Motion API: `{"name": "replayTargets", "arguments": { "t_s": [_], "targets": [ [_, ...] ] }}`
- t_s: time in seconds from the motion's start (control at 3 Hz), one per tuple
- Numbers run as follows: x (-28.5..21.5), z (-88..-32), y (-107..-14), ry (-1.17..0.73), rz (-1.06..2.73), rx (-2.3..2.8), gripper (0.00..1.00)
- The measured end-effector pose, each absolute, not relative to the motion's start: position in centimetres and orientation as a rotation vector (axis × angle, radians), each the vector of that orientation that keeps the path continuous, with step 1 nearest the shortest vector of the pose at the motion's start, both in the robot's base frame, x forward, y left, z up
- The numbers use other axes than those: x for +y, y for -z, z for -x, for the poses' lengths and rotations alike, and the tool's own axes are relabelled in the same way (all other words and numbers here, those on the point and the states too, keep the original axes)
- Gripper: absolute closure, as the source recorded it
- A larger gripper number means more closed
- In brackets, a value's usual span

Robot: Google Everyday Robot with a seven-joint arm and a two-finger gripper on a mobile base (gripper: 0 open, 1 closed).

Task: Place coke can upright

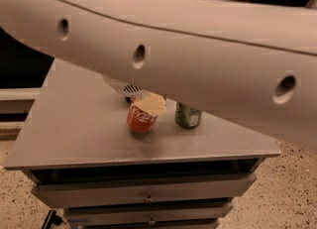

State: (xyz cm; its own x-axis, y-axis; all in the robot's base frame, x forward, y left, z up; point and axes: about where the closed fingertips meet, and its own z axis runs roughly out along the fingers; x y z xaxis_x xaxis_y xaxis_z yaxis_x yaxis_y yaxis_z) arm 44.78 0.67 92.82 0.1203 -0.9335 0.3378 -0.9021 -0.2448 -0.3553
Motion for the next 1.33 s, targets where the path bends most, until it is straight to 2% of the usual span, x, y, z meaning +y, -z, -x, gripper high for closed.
{"name": "replayTargets", "arguments": {
  "t_s": [0.33, 0.67, 1.33],
  "targets": [
    [0.88, -44.5, -92.8, 0.771, 2.311, 1.885, 0.46],
    [1.09, -44.33, -92.77, 0.768, 2.319, 1.881, 0.33],
    [1.18, -44.39, -92.69, 0.762, 2.32, 1.883, 0.33]
  ]
}}
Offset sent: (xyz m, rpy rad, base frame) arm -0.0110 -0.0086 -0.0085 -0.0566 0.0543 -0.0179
